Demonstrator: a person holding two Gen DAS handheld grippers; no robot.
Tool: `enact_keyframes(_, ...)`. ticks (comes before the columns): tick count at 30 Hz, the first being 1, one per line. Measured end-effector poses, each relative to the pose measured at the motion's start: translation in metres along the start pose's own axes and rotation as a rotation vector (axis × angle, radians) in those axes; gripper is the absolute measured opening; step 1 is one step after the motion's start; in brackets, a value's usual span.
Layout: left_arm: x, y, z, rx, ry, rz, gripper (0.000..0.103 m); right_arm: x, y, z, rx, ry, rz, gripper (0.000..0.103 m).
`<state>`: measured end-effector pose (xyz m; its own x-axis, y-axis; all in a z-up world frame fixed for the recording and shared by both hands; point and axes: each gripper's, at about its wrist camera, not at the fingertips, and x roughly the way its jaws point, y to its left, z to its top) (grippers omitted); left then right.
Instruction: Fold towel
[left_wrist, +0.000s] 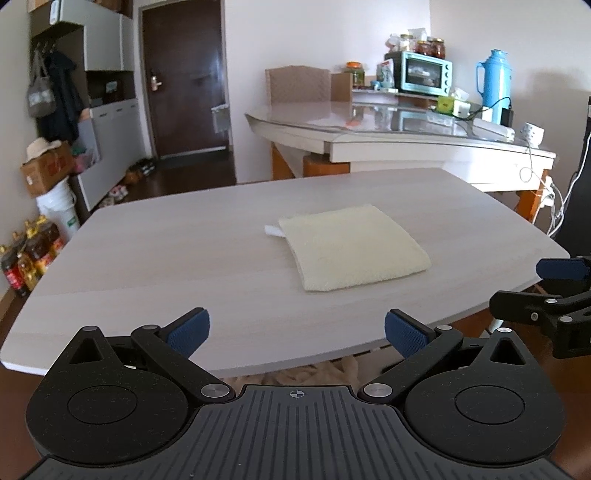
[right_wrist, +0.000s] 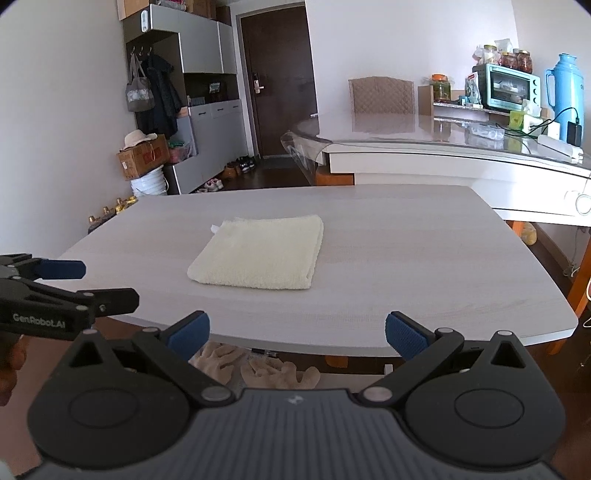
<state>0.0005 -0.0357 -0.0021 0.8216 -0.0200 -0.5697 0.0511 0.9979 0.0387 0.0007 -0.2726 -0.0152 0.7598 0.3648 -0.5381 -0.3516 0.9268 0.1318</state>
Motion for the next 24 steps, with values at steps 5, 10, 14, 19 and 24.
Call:
enact_keyframes(5, -0.0007, -0.0029, -0.0021, 0.004, 0.002, 0.004, 0.103, -0.0005, -0.0055, -0.001, 0.008, 0.003, -0.003, 0.103)
enact_keyframes(10, -0.0016, -0.003, -0.0049, -0.004, 0.005, -0.006, 0.103, -0.0009, -0.0026, -0.0015, 0.002, 0.005, -0.005, 0.103)
enact_keyframes(14, 0.001, -0.0005, -0.004, -0.008, 0.005, -0.005, 0.103, 0.0003, 0.0008, -0.0017, -0.007, 0.01, -0.004, 0.103)
enact_keyframes(19, 0.0005, 0.0021, -0.0047, -0.013, -0.001, 0.004, 0.103, 0.0038, 0.0029, -0.0004, -0.017, 0.017, -0.004, 0.103)
enact_keyframes(24, 0.0005, 0.0032, -0.004, -0.021, -0.007, -0.004, 0.103, 0.0049, 0.0037, 0.0022, -0.023, 0.013, -0.003, 0.103)
